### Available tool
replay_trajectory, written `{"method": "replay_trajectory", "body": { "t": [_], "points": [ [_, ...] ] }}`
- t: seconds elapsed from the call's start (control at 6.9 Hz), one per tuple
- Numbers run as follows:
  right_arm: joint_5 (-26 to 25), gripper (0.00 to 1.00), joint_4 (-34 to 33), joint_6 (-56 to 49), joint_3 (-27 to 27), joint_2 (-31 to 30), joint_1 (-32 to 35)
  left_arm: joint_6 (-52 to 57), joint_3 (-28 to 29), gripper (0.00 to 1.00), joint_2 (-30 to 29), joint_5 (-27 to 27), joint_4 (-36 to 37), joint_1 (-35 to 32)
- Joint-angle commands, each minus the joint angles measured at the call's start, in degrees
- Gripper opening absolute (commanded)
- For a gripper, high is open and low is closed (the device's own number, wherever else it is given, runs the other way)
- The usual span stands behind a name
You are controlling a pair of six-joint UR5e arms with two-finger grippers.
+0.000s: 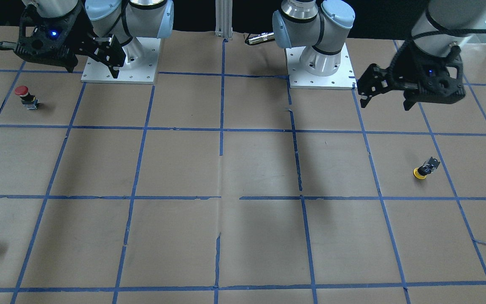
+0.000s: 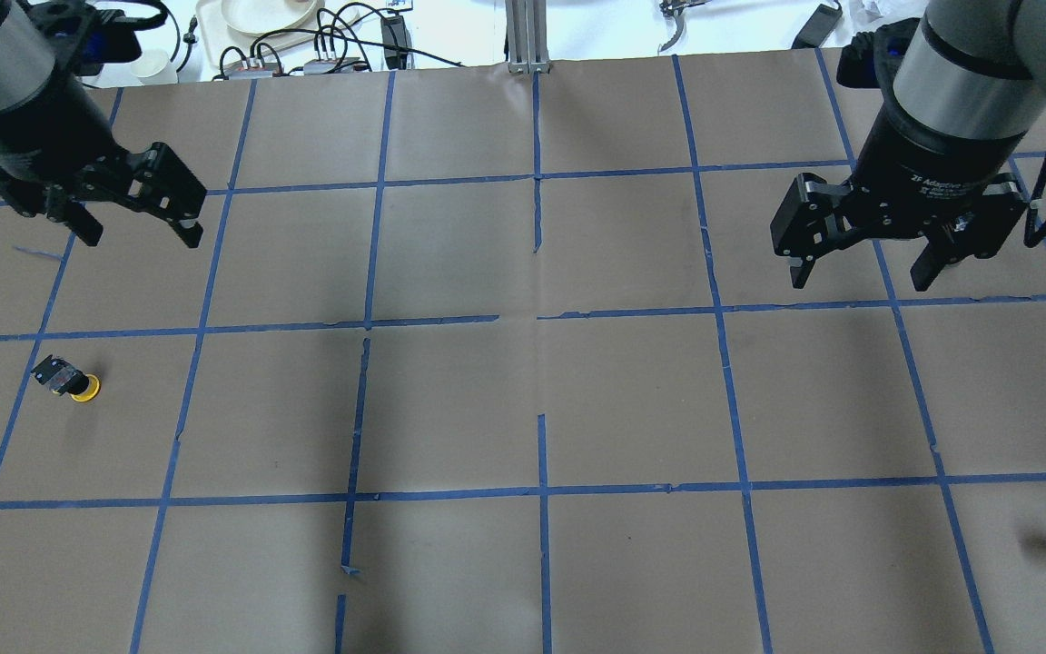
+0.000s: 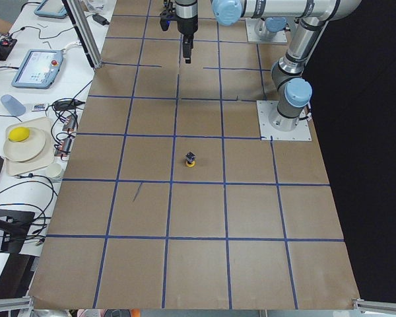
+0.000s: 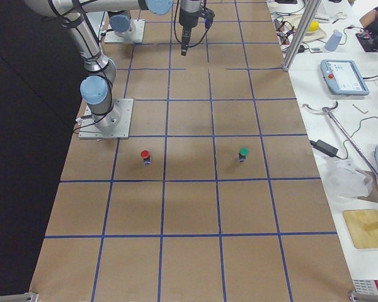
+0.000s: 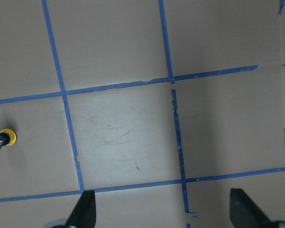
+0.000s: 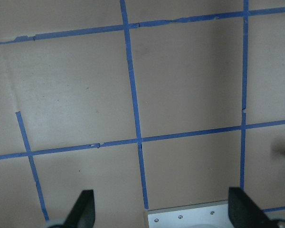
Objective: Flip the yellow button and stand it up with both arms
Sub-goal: 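Move the left gripper down toward the yellow button lying on its side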
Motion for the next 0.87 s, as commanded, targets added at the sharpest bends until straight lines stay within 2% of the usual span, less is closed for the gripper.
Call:
{"method": "replay_trajectory", "body": {
  "t": [0.0,0.29,0.58,0.72],
  "points": [
    [-0.42,1.0,0.27,-0.11,0.05,0.08,-0.08,12.5,-6.18,1.0,-0.17,-0.01,3.56,10.71],
    [0.1,1.0,-0.69,0.15,1.44,0.17,-0.51,21.39,-12.69,1.0,-3.14,0.34,17.06,17.23],
    [-0.42,1.0,0.18,0.33,1.63,-0.27,-0.52,38.31,-13.24,1.0,-8.58,0.34,21.24,23.39],
    [0.02,1.0,0.18,0.68,1.8,-0.1,-0.26,45.8,-13.59,1.0,-10.87,0.43,27.52,24.02]
  ]
}}
